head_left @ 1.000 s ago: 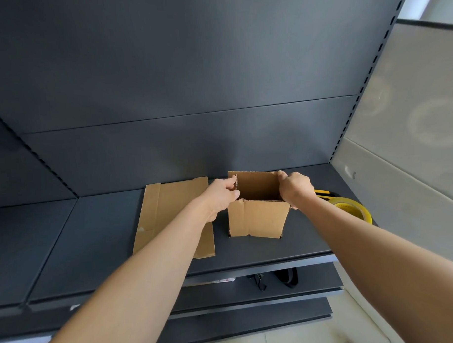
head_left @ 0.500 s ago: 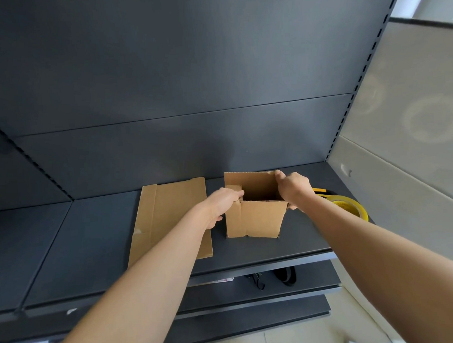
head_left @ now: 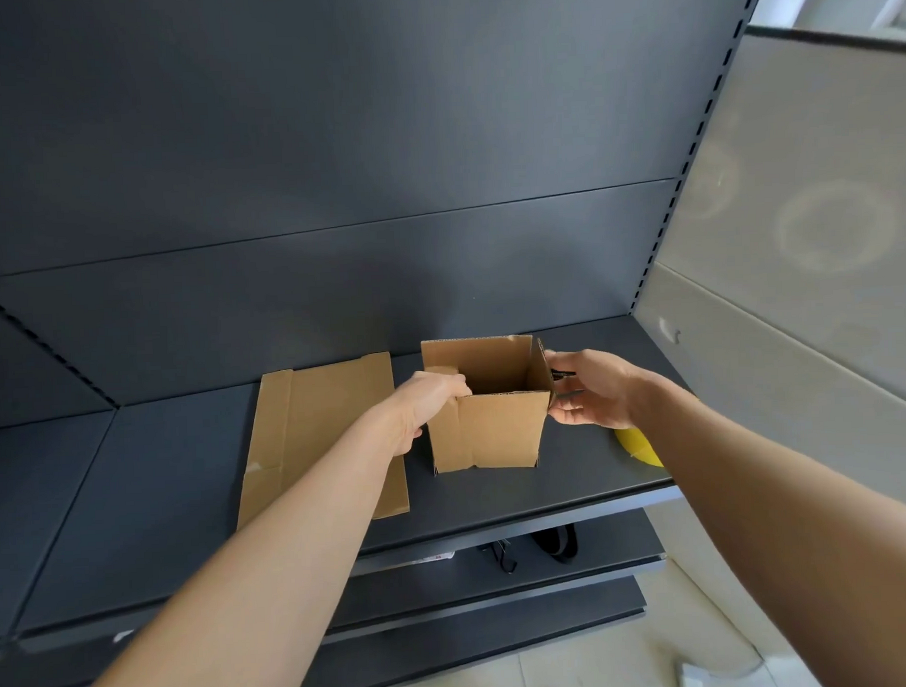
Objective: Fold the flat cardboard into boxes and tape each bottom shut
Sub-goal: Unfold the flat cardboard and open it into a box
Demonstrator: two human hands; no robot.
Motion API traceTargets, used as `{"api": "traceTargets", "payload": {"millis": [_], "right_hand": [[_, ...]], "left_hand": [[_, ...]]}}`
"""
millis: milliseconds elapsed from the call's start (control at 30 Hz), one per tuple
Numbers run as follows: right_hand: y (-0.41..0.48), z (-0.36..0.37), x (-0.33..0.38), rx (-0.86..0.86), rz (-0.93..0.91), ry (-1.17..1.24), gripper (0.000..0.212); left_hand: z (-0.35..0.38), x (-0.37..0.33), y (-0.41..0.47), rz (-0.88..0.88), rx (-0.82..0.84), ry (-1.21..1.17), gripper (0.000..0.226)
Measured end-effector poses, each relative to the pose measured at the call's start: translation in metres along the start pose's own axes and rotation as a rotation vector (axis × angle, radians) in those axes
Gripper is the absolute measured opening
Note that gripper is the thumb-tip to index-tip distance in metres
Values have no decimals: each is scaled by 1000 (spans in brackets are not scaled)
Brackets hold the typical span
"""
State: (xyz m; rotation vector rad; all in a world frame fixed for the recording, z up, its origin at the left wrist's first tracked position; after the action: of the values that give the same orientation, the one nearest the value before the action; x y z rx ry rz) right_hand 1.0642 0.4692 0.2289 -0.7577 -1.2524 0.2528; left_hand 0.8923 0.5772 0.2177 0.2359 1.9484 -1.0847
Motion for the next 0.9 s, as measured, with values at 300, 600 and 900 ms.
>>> {"api": "traceTargets", "payload": {"millis": [300,600,900], "right_hand": [[5,-1,-4,80,-9,-51,32],[6,0,0,62,-12,-85,37],[8,6,12,26,-1,-181,33]], "left_hand": [[8,-6,1,57,29,30,66],[11,-20,-6,96,96,169,69],[17,-29,-8,18,183,411,82]]}}
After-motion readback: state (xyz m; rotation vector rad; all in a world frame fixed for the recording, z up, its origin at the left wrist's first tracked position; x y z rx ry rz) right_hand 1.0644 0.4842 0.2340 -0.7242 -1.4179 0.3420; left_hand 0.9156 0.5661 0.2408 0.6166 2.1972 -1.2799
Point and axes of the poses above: each hand's wrist, its own y-axis towards the middle knuckle, its own z-axis out of the palm, x = y × z, the point moved 7 cm from there along y, towards the middle knuckle, and after that the axes turned 3 degrees about x, right-handed, at the moved point
